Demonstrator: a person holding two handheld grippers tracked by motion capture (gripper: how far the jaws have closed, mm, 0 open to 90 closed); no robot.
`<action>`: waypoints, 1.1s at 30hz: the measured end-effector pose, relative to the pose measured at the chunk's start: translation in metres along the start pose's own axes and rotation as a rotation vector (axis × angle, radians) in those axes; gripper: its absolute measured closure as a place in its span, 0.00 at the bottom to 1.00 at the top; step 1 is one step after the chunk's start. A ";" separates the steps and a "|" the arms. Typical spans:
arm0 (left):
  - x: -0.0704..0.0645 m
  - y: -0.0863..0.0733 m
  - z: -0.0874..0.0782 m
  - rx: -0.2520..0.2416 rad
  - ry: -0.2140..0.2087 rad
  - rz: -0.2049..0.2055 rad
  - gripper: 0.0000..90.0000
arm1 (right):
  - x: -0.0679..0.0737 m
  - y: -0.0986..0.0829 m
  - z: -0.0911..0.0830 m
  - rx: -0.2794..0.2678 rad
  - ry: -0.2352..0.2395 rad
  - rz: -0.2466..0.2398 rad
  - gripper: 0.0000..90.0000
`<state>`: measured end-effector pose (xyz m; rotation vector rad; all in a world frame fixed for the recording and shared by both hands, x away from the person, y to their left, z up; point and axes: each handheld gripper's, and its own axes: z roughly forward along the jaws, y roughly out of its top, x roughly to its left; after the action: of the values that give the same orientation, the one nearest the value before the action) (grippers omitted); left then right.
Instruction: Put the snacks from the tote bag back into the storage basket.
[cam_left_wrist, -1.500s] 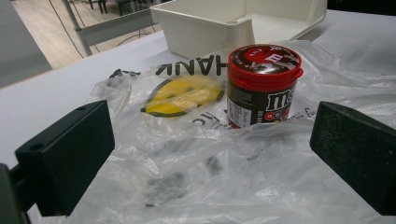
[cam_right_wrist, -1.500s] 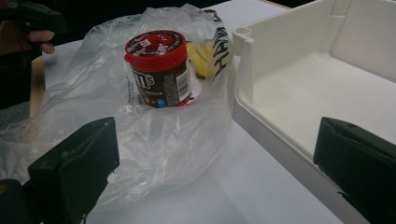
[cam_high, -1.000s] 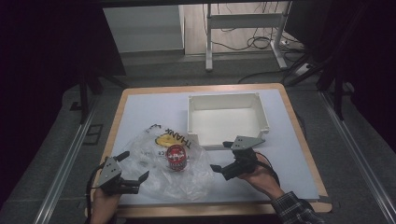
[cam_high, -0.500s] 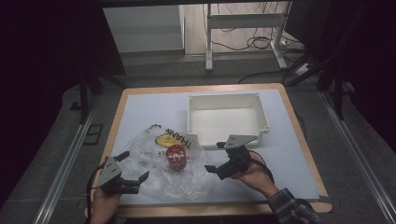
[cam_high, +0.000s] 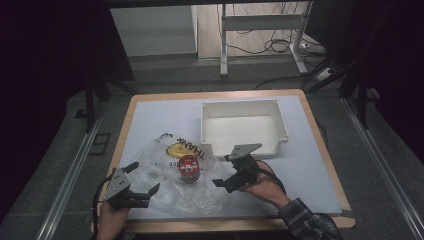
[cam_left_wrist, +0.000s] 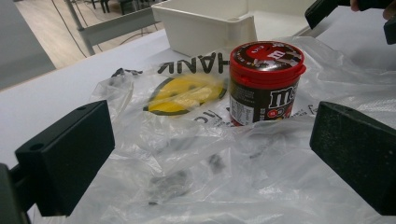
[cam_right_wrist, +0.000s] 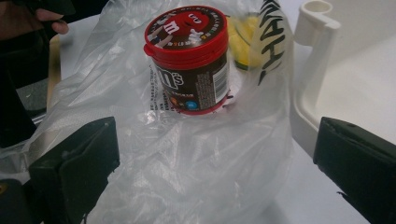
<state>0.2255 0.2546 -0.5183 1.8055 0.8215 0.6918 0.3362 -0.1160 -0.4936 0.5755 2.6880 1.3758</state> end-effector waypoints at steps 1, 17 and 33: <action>0.000 0.000 0.000 0.000 0.000 0.000 0.00 | 0.001 0.001 0.002 0.003 0.002 -0.006 0.01; 0.000 0.000 0.000 0.000 -0.001 0.000 0.00 | 0.004 0.016 0.024 0.054 0.031 -0.025 0.02; 0.000 0.000 0.000 0.002 0.000 0.002 0.00 | 0.007 0.031 0.045 0.118 0.054 -0.043 0.05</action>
<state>0.2251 0.2548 -0.5181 1.8084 0.8205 0.6927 0.3486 -0.0626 -0.4952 0.4937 2.8218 1.2471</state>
